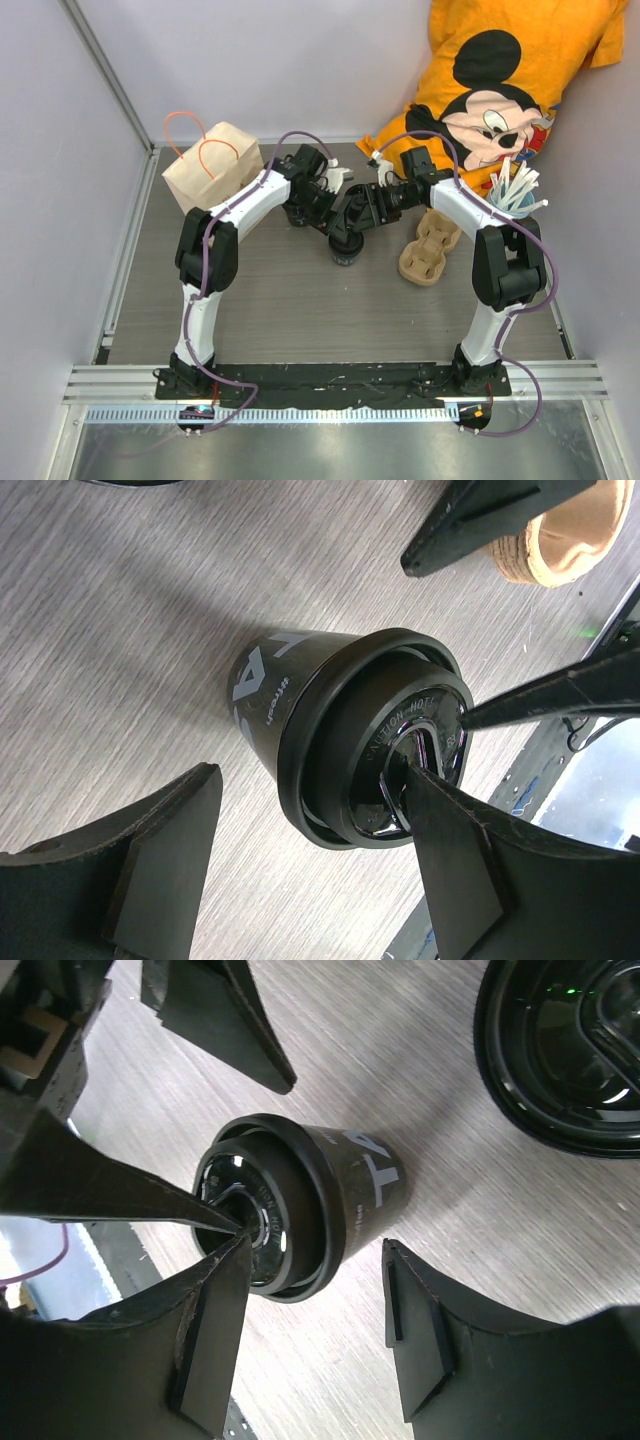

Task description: Pack the takeout coffee

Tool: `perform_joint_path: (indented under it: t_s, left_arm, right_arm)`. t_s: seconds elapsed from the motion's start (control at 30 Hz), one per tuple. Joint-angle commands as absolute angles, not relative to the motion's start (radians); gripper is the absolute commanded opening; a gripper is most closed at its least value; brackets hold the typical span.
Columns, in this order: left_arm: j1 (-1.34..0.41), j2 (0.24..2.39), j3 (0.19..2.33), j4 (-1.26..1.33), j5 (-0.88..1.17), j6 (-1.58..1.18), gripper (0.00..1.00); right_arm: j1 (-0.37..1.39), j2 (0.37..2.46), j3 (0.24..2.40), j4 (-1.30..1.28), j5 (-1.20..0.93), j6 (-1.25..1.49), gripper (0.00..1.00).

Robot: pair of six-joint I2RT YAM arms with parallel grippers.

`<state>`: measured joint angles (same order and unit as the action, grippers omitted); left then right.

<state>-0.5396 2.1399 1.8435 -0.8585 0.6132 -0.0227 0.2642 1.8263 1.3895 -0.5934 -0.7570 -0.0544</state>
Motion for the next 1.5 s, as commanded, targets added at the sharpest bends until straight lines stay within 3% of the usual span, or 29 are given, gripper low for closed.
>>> perform_joint_path:
  t_s: [0.0,0.43,1.1,1.13,1.2,1.23,1.47]
  left_arm:
    - [-0.531,2.132,1.861,-0.874,0.624,-0.038,0.78]
    - [-0.515,2.115,1.890,-0.867,0.675,-0.069,0.79]
    - [-0.468,2.054,1.782,-0.867,0.716,-0.066,0.79]
    - [-0.466,2.051,1.782,-0.867,0.716,-0.066,0.79]
    - [-0.462,2.049,1.781,-0.867,0.718,-0.064,0.79]
    - [-0.462,2.049,1.781,-0.864,0.718,-0.063,0.79]
    - [-0.460,2.078,1.813,-0.862,0.733,-0.075,0.78]
  right_arm:
    - [0.259,1.829,1.430,-0.594,-0.815,-0.038,0.61]
    - [0.258,1.804,1.381,-0.617,-0.778,-0.060,0.61]
    - [0.256,1.865,1.408,-0.583,-0.894,-0.066,0.61]
    - [0.256,1.879,1.417,-0.584,-0.900,-0.067,0.63]
    - [0.256,1.893,1.427,-0.587,-0.920,-0.074,0.80]
    - [0.256,1.897,1.436,-0.588,-0.923,-0.078,0.99]
    - [0.256,1.924,1.442,-0.586,-0.943,-0.078,0.99]
